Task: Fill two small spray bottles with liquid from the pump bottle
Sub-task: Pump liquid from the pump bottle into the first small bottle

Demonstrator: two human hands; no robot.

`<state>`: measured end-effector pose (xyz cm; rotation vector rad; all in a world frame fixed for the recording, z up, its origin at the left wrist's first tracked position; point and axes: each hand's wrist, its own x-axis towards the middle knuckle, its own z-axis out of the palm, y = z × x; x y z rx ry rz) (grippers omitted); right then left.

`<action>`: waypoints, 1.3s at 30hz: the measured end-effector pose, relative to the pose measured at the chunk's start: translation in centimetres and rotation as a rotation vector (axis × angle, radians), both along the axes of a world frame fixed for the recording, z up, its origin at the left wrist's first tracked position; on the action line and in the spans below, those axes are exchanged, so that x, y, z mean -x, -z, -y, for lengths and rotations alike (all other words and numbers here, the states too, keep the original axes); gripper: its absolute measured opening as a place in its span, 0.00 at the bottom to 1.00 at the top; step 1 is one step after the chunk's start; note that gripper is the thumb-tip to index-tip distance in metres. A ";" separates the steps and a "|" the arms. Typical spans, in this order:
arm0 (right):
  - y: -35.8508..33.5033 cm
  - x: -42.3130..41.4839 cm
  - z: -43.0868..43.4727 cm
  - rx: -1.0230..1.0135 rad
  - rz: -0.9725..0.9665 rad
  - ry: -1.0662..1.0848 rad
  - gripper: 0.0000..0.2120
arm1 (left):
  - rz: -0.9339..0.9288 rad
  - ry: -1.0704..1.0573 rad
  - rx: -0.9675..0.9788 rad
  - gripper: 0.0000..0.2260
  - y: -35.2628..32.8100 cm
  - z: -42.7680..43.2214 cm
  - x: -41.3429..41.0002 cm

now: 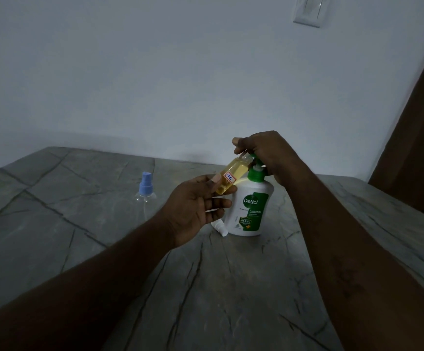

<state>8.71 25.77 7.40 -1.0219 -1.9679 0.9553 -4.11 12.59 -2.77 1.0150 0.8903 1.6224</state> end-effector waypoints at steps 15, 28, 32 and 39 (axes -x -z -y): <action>0.0 0.1 0.0 -0.041 0.021 -0.004 0.13 | -0.351 -0.291 -0.080 0.18 -1.0 -0.6 -0.3; -0.1 0.0 0.2 -0.024 0.028 0.003 0.13 | -0.575 -0.453 -0.074 0.18 -1.3 -0.5 -0.8; -0.2 -0.1 0.4 0.020 0.009 -0.002 0.13 | -0.534 -0.405 -0.080 0.18 -1.1 -0.5 -0.3; -0.1 -0.3 0.6 0.065 -0.002 -0.028 0.11 | -0.461 -0.360 -0.083 0.17 -1.1 -0.3 -0.4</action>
